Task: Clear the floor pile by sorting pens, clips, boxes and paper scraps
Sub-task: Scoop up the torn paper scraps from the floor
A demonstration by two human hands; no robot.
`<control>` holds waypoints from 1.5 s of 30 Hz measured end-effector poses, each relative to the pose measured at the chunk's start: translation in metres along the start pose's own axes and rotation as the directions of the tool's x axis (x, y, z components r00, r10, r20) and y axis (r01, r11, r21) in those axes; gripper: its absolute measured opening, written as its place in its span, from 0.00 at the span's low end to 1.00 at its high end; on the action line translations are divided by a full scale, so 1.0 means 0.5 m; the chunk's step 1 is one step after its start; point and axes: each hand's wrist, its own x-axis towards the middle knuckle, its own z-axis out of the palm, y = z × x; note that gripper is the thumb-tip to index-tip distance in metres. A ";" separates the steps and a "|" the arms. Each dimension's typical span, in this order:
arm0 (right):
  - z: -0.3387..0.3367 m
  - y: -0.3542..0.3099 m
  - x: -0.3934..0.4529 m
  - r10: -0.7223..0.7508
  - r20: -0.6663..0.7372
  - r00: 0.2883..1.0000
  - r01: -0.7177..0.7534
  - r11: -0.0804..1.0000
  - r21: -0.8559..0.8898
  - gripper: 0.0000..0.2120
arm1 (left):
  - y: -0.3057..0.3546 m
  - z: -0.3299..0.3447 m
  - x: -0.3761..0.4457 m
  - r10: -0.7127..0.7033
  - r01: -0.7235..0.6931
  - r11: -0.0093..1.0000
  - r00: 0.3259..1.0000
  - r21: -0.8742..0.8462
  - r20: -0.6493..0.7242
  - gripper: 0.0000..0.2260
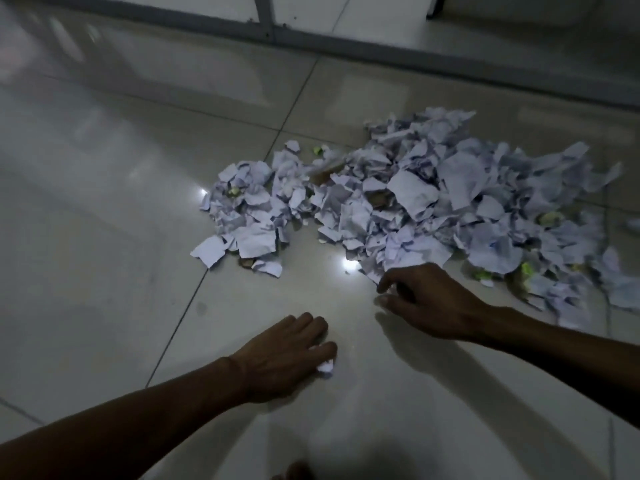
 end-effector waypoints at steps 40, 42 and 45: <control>0.028 0.006 0.141 0.208 -0.402 0.892 -0.318 0.920 -0.230 0.67 | -0.231 -0.012 0.200 -0.628 0.359 0.776 0.515 -0.519 -0.583 0.16; 0.030 0.005 0.141 0.218 -0.410 0.886 -0.314 0.932 -0.184 0.67 | -0.208 -0.016 0.217 -0.611 0.303 0.784 0.533 -0.542 -0.586 0.16; 0.034 0.009 0.140 0.199 -0.444 0.874 -0.274 0.955 -0.112 0.65 | -0.177 -0.010 0.241 -0.672 0.257 0.712 0.521 -0.654 -0.527 0.23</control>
